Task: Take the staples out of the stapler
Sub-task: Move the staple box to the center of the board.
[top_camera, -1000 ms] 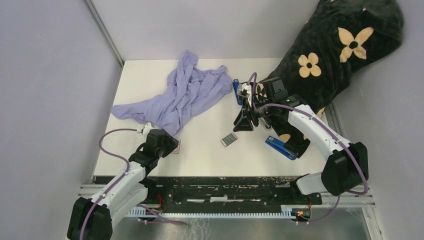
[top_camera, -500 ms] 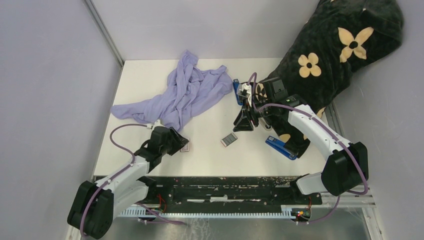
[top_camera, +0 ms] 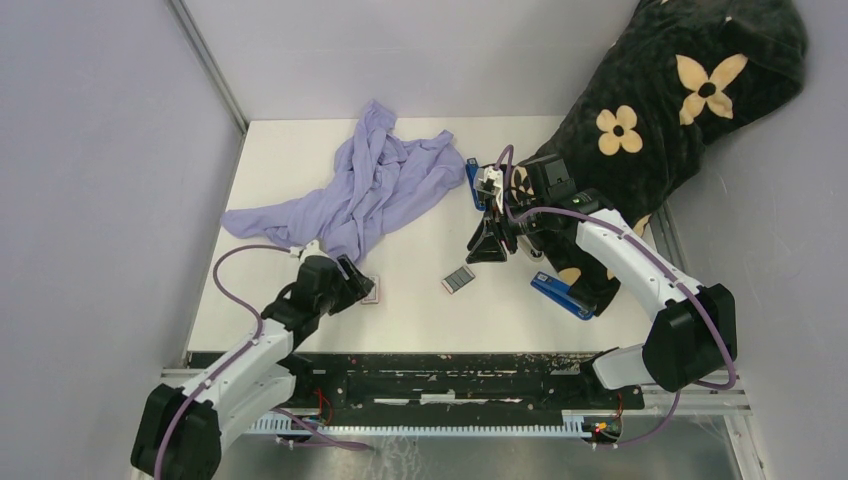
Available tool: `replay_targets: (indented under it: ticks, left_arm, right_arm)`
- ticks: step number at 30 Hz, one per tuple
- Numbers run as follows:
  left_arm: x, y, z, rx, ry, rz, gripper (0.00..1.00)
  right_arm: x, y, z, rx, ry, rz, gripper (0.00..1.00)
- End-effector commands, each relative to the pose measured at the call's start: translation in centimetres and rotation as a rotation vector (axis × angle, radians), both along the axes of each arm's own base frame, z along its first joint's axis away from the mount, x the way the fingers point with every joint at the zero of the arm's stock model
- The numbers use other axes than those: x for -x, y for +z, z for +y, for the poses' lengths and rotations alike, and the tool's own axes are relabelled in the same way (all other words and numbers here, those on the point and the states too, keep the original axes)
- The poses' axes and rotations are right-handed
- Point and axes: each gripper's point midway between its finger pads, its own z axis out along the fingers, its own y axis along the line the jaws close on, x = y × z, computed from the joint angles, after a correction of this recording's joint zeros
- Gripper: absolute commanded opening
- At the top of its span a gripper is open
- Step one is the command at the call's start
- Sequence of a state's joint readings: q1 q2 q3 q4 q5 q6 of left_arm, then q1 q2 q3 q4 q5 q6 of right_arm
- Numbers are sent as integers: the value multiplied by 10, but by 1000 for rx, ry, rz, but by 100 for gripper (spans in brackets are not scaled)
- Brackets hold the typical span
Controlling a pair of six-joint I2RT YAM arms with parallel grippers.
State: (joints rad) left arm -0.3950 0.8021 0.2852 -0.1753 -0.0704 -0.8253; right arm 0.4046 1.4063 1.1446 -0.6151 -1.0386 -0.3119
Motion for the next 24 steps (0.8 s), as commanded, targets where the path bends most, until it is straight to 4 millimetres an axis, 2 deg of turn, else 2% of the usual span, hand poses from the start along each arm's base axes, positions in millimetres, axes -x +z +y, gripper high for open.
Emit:
replay_targets:
  ticks: [1, 5, 14, 24]
  left_arm:
    - [-2, -12, 4, -71, -22, 49, 75]
    - [-1, -18, -7, -44, -61, 68, 74]
    - [3, -27, -47, 65, -177, 101, 72]
    - [-8, -18, -128, 87, -359, 58, 73]
  right_arm:
    - [-2, 28, 3, -56, 23, -81, 49]
    - [-3, 29, 3, -56, 21, -82, 49]
    - [-3, 28, 3, -55, 21, -80, 49]
    - [-3, 27, 3, -50, 20, -85, 49]
